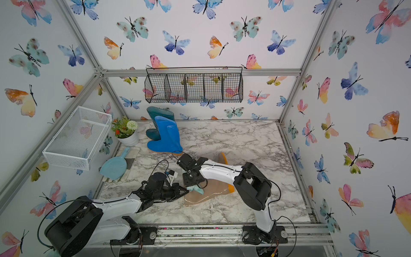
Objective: Wipe the rubber boots with a cloth
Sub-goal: Wipe the dirt off the rubber boot.
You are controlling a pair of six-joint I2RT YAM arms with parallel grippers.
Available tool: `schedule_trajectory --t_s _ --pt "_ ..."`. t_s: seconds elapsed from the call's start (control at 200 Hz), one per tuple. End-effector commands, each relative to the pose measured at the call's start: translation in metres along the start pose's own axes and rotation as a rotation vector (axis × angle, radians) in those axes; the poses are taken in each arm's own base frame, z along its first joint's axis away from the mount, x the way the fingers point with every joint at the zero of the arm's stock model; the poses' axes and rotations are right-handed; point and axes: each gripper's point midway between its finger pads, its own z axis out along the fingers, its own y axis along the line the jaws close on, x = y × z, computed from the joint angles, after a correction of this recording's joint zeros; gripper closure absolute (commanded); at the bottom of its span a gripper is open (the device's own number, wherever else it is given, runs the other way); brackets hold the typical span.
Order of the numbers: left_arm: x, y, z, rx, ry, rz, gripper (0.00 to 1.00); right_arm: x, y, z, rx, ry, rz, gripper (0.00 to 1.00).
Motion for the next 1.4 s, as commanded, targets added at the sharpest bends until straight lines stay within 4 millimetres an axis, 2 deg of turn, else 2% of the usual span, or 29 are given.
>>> schedule_trajectory --t_s 0.0,0.03,0.045,0.05,0.11,0.15,0.19,0.245,0.32,0.445,0.47,0.511,0.541,0.601,0.696,0.806,0.906,0.961,1.006,1.046,1.131,1.151,1.166,1.196,1.236,1.296,1.366,1.396 --pt "-0.004 -0.001 0.0 -0.012 0.011 0.029 1.0 0.018 -0.054 -0.011 0.126 0.052 0.081 0.99" --pt "-0.005 0.0 0.0 -0.018 0.012 0.031 1.0 0.024 -0.081 -0.016 0.148 0.051 0.147 0.99" --pt "-0.004 0.0 0.0 -0.021 0.012 0.032 1.0 0.025 -0.087 -0.019 0.148 0.045 0.167 0.99" --pt "-0.004 0.001 0.0 -0.022 0.013 0.033 1.0 0.028 -0.096 -0.02 0.154 0.045 0.188 0.99" --pt "-0.004 0.003 -0.002 -0.024 0.01 0.024 1.0 0.034 -0.135 -0.034 0.157 0.005 0.292 0.99" --pt "-0.003 0.005 -0.003 -0.024 0.012 0.017 1.0 0.031 -0.149 -0.044 0.149 -0.044 0.328 0.99" --pt "-0.002 0.006 -0.004 -0.024 0.013 0.013 1.0 0.025 -0.154 -0.052 0.145 -0.088 0.325 0.99" --pt "-0.005 0.006 -0.006 -0.027 0.009 0.012 1.0 0.018 -0.149 -0.056 0.125 -0.106 0.305 0.99" --pt "-0.008 0.006 -0.008 -0.033 0.001 0.011 1.0 0.013 -0.122 -0.046 0.051 -0.06 0.275 0.99" --pt "-0.013 0.003 -0.009 -0.027 -0.004 0.004 1.0 0.007 -0.039 -0.031 -0.074 -0.087 0.106 0.99" --pt "-0.014 0.003 -0.009 -0.026 -0.005 0.002 1.0 0.008 -0.017 -0.029 -0.108 -0.092 0.062 0.99" --pt "-0.014 0.004 -0.009 -0.028 -0.004 -0.004 1.0 0.011 0.004 -0.027 -0.133 -0.095 0.016 0.99" --pt "-0.014 0.005 -0.01 -0.029 -0.007 -0.008 1.0 0.014 0.012 -0.024 -0.139 -0.092 -0.005 0.99" --pt "-0.013 0.008 -0.011 -0.028 -0.009 -0.018 1.0 0.023 0.006 -0.02 -0.118 -0.072 0.008 0.99" --pt "-0.01 0.011 -0.013 -0.016 -0.015 -0.034 1.0 0.039 -0.041 -0.022 -0.031 -0.079 0.079 0.99" --pt "-0.008 0.012 -0.014 -0.006 -0.019 -0.047 1.0 0.064 -0.1 -0.035 0.028 -0.104 0.175 0.99" --pt "-0.009 0.011 -0.016 0.009 -0.017 -0.05 1.0 0.073 -0.116 -0.049 0.076 -0.144 0.163 0.99" --pt "-0.008 0.011 -0.017 0.013 -0.015 -0.052 1.0 0.077 -0.112 -0.048 0.069 -0.109 0.151 0.99" --pt "-0.008 0.01 -0.018 0.017 -0.015 -0.052 1.0 0.076 -0.097 -0.043 0.041 -0.094 0.125 0.99" --pt "-0.008 0.011 -0.018 0.014 -0.016 -0.055 1.0 0.073 -0.077 -0.039 0.013 -0.103 0.08 0.99" --pt "-0.007 0.013 -0.019 0.008 -0.018 -0.059 1.0 0.066 -0.017 -0.033 -0.076 -0.129 -0.046 0.99" --pt "-0.007 0.014 -0.019 0.009 -0.017 -0.062 1.0 0.063 -0.008 -0.03 -0.088 -0.129 -0.061 0.99" --pt "-0.007 0.014 -0.019 0.008 -0.017 -0.063 1.0 0.069 0.0 -0.024 -0.093 -0.11 -0.089 0.99" --pt "-0.007 0.016 -0.019 0.008 -0.019 -0.067 1.0 0.067 0.016 -0.023 -0.108 -0.11 -0.117 0.99" --pt "-0.007 0.017 -0.019 0.009 -0.016 -0.072 1.0 0.07 0.018 -0.015 -0.077 -0.083 -0.129 0.99" --pt "-0.008 0.016 -0.02 0.014 -0.019 -0.078 1.0 0.078 0.006 -0.006 -0.013 -0.043 -0.109 0.99" --pt "-0.009 0.015 -0.022 0.018 -0.024 -0.082 1.0 0.084 -0.02 -0.011 0.046 -0.059 -0.06 0.99" --pt "-0.01 0.016 -0.024 0.015 -0.025 -0.084 1.0 0.092 -0.039 -0.013 0.07 -0.05 -0.026 0.99"
